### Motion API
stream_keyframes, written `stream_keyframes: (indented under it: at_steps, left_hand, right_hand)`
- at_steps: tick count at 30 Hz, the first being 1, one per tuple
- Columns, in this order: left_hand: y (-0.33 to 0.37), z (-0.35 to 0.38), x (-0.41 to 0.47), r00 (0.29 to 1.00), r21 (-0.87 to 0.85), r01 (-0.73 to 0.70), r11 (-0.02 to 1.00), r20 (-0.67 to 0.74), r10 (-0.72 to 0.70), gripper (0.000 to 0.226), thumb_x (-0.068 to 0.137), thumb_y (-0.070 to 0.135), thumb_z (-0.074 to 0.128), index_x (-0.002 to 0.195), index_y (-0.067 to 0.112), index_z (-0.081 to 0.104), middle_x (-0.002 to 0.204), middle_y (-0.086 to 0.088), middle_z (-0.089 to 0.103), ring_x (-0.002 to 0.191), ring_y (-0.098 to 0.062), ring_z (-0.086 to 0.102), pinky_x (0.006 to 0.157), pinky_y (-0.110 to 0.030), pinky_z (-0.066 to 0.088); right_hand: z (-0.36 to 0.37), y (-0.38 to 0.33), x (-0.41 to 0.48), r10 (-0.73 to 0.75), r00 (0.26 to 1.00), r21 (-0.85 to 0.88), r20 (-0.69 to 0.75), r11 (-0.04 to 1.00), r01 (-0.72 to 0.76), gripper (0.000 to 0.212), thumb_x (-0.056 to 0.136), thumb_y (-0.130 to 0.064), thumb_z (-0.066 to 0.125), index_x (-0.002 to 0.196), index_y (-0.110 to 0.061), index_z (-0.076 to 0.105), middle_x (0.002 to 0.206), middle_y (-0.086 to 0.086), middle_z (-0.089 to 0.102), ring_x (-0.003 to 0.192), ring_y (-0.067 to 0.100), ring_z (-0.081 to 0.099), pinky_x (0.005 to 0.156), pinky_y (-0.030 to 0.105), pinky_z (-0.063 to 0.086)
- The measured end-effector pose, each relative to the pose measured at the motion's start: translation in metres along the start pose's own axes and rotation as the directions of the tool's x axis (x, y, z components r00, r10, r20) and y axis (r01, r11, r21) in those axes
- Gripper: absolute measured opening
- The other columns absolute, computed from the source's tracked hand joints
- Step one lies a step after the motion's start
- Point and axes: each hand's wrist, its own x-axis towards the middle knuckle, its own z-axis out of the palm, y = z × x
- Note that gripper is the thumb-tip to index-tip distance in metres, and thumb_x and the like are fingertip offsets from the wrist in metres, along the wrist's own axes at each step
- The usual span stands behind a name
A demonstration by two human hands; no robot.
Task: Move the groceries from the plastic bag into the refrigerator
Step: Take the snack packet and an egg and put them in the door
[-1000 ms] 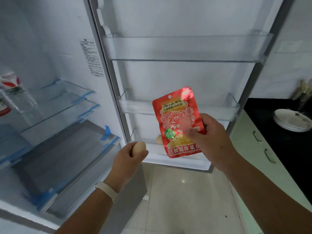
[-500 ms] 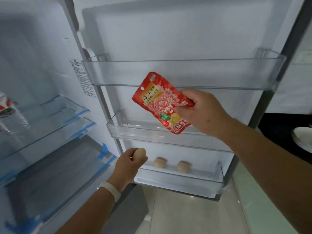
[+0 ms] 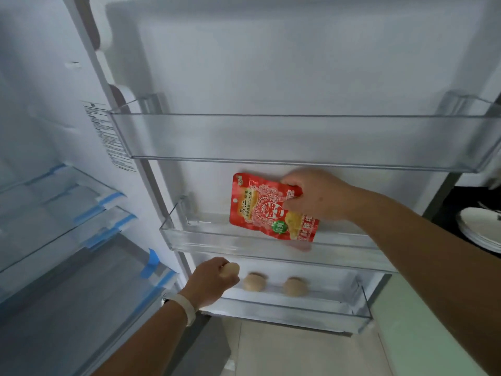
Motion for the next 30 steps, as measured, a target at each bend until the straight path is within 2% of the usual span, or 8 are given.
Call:
stream_keyframes:
  at_steps: [4, 8, 12, 17, 21, 25, 27, 30]
  left_hand:
    - [-0.012, 0.000, 0.025, 0.990, 0.131, -0.049, 0.990, 0.134, 0.032, 0.027, 0.079, 0.034, 0.068, 0.061, 0.027, 0.049, 0.068, 0.007, 0.056, 0.064, -0.010, 0.051, 0.059, -0.025, 0.038]
    - [-0.017, 0.003, 0.040, 0.975, 0.265, -0.083, 0.961, 0.219, 0.024, 0.015, 0.079, 0.041, 0.066, 0.078, 0.030, 0.057, 0.087, 0.007, 0.064, 0.079, -0.010, 0.056, 0.065, -0.021, 0.041]
    - [-0.020, 0.009, 0.053, 0.947, 0.318, -0.101, 0.943, 0.321, -0.007, 0.028, 0.078, 0.040, 0.074, 0.100, 0.027, 0.063, 0.100, 0.006, 0.065, 0.089, -0.011, 0.058, 0.071, -0.023, 0.041]
    - [-0.018, 0.015, 0.058, 0.890, 0.359, -0.166, 0.918, 0.456, -0.017, 0.031, 0.073, 0.038, 0.075, 0.100, 0.029, 0.064, 0.101, 0.009, 0.063, 0.092, -0.012, 0.060, 0.081, -0.028, 0.047]
    - [-0.019, 0.021, 0.062, 0.855, 0.355, -0.188, 0.916, 0.517, -0.025, 0.022, 0.075, 0.042, 0.058, 0.087, 0.026, 0.067, 0.092, 0.005, 0.069, 0.087, -0.014, 0.063, 0.079, -0.029, 0.052]
    - [-0.022, 0.025, 0.068, 0.853, 0.373, -0.215, 0.903, 0.522, -0.013, 0.022, 0.072, 0.043, 0.054, 0.080, 0.026, 0.066, 0.086, 0.006, 0.068, 0.083, -0.014, 0.062, 0.080, -0.032, 0.053]
    - [-0.022, 0.026, 0.070, 0.853, 0.391, -0.206, 0.897, 0.521, -0.031, 0.017, 0.072, 0.040, 0.053, 0.070, 0.026, 0.063, 0.076, 0.006, 0.065, 0.076, -0.014, 0.061, 0.078, -0.032, 0.054]
    - [-0.020, 0.027, 0.070, 0.842, 0.392, -0.210, 0.896, 0.539, -0.039, 0.015, 0.073, 0.040, 0.053, 0.068, 0.027, 0.059, 0.072, 0.006, 0.061, 0.072, -0.014, 0.058, 0.071, -0.030, 0.052]
  right_hand:
    - [-0.005, 0.001, 0.007, 0.039, 0.997, 0.025, 0.070, 0.999, -0.041, 0.010, 0.088, -0.031, 0.067, 0.086, -0.034, 0.058, 0.087, -0.014, 0.066, 0.079, 0.007, 0.064, 0.064, 0.023, 0.047]
    - [-0.005, 0.003, 0.005, 0.069, 0.994, 0.083, 0.081, 0.994, -0.076, 0.010, 0.089, -0.032, 0.067, 0.097, -0.033, 0.061, 0.089, -0.015, 0.068, 0.080, 0.001, 0.065, 0.065, 0.021, 0.049]
    - [-0.005, 0.006, -0.001, 0.096, 0.991, 0.196, 0.090, 0.974, -0.112, 0.017, 0.087, -0.030, 0.071, 0.104, -0.028, 0.066, 0.091, -0.013, 0.071, 0.081, 0.001, 0.068, 0.073, 0.025, 0.056]
    - [-0.002, 0.009, -0.003, 0.103, 0.990, 0.262, 0.095, 0.957, -0.125, 0.012, 0.085, -0.023, 0.075, 0.095, -0.028, 0.069, 0.084, -0.010, 0.074, 0.073, 0.001, 0.070, 0.067, 0.023, 0.058]
    - [0.005, 0.007, 0.001, 0.104, 0.989, 0.113, 0.104, 0.987, -0.115, 0.012, 0.087, -0.029, 0.071, 0.097, -0.029, 0.065, 0.089, -0.009, 0.071, 0.081, 0.007, 0.068, 0.074, 0.031, 0.057]
    - [0.018, 0.005, -0.001, 0.017, 1.000, -0.274, -0.024, 0.961, -0.023, 0.035, 0.090, -0.045, 0.061, 0.122, -0.033, 0.057, 0.104, -0.013, 0.063, 0.093, 0.012, 0.058, 0.073, 0.030, 0.045]
    - [0.025, 0.006, -0.005, -0.023, 0.996, -0.341, -0.088, 0.940, -0.009, 0.041, 0.091, -0.050, 0.056, 0.129, -0.036, 0.051, 0.108, -0.012, 0.061, 0.096, 0.013, 0.057, 0.071, 0.028, 0.039]
    - [0.033, 0.011, -0.009, -0.063, 0.988, -0.374, -0.140, 0.927, 0.006, 0.047, 0.092, -0.053, 0.053, 0.135, -0.034, 0.047, 0.117, -0.009, 0.061, 0.103, 0.016, 0.058, 0.074, 0.030, 0.045]
